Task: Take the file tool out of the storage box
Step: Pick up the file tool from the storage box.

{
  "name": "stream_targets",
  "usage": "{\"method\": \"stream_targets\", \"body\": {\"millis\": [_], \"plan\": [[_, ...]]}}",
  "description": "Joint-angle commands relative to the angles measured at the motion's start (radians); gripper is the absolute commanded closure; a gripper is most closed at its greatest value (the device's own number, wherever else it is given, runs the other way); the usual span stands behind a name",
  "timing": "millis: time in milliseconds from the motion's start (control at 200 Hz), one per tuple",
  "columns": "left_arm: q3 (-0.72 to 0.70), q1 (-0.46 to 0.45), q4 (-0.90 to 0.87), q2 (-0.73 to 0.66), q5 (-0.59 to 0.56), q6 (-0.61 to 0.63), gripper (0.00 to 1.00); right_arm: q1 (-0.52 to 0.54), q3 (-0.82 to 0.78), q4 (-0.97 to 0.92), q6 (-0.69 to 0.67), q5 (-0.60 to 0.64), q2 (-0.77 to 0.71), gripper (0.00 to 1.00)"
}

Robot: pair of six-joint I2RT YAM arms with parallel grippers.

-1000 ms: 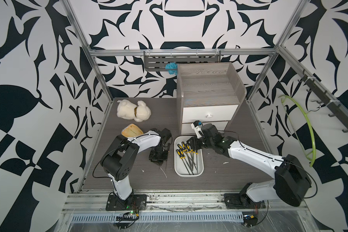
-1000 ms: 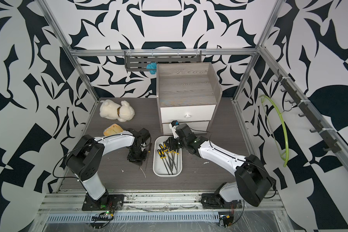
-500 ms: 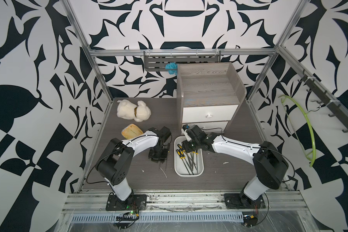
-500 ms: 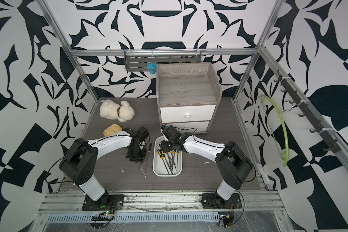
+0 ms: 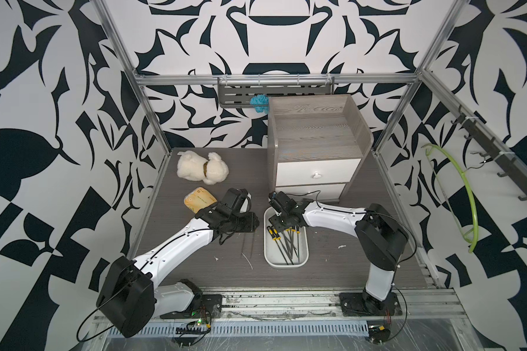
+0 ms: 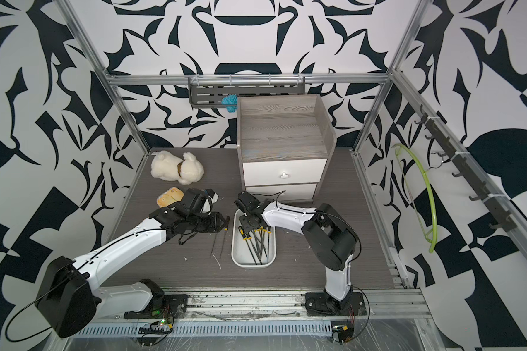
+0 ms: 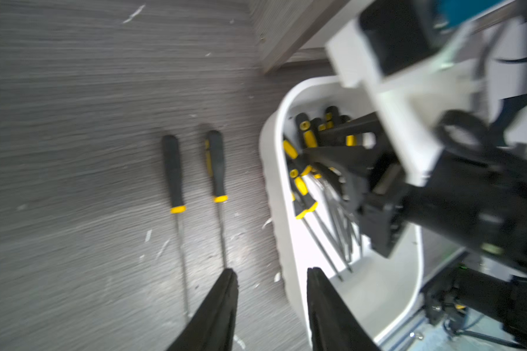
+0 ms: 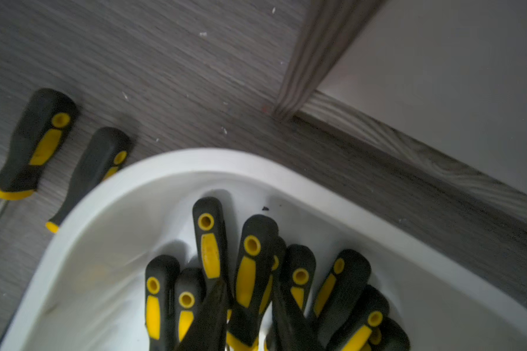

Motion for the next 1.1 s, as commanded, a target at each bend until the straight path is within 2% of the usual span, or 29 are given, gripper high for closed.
{"method": "stream_targets", "body": {"millis": [0,70,190,305,505,620,715,770,910,1030,1045,1100], "plan": [[-0.032,0.004,0.156,-0.024,0.058,-0.021,0.57,0.018,0.059,-0.049,-0.026,0.094,0.016,0.7],[-0.038,0.004,0.153,-0.02,0.058,-0.019,0.57,0.026,0.074,-0.064,-0.028,0.108,0.032,0.75],[-0.051,0.004,0.175,-0.012,0.073,-0.031,0.57,0.047,0.08,-0.068,-0.015,0.144,0.026,0.88],[-0.063,0.003,0.218,-0.016,0.134,-0.048,0.57,0.07,0.062,-0.054,0.002,0.176,-0.028,0.97],[-0.132,0.004,0.399,-0.088,0.313,-0.078,0.54,0.073,-0.031,0.034,0.024,0.131,-0.19,1.0],[-0.203,0.004,0.566,-0.142,0.387,-0.104,0.53,0.07,-0.104,0.104,0.02,0.099,-0.316,1.0],[-0.222,0.003,0.604,-0.169,0.402,-0.111,0.51,0.059,-0.15,0.143,0.016,0.065,-0.407,1.0],[-0.235,0.003,0.638,-0.176,0.423,-0.107,0.38,0.051,-0.168,0.163,0.012,0.019,-0.451,1.0],[-0.261,-0.005,0.734,-0.174,0.491,-0.116,0.29,0.003,-0.253,0.261,0.039,-0.1,-0.574,1.0],[-0.272,-0.064,0.769,-0.156,0.419,-0.092,0.16,-0.081,-0.325,0.351,0.102,-0.26,-0.652,1.0],[-0.271,-0.075,0.77,-0.151,0.407,-0.087,0.12,-0.091,-0.335,0.366,0.111,-0.277,-0.661,1.0],[-0.255,-0.114,0.772,-0.116,0.397,-0.065,0.1,-0.122,-0.376,0.423,0.142,-0.325,-0.692,1.0]]}}
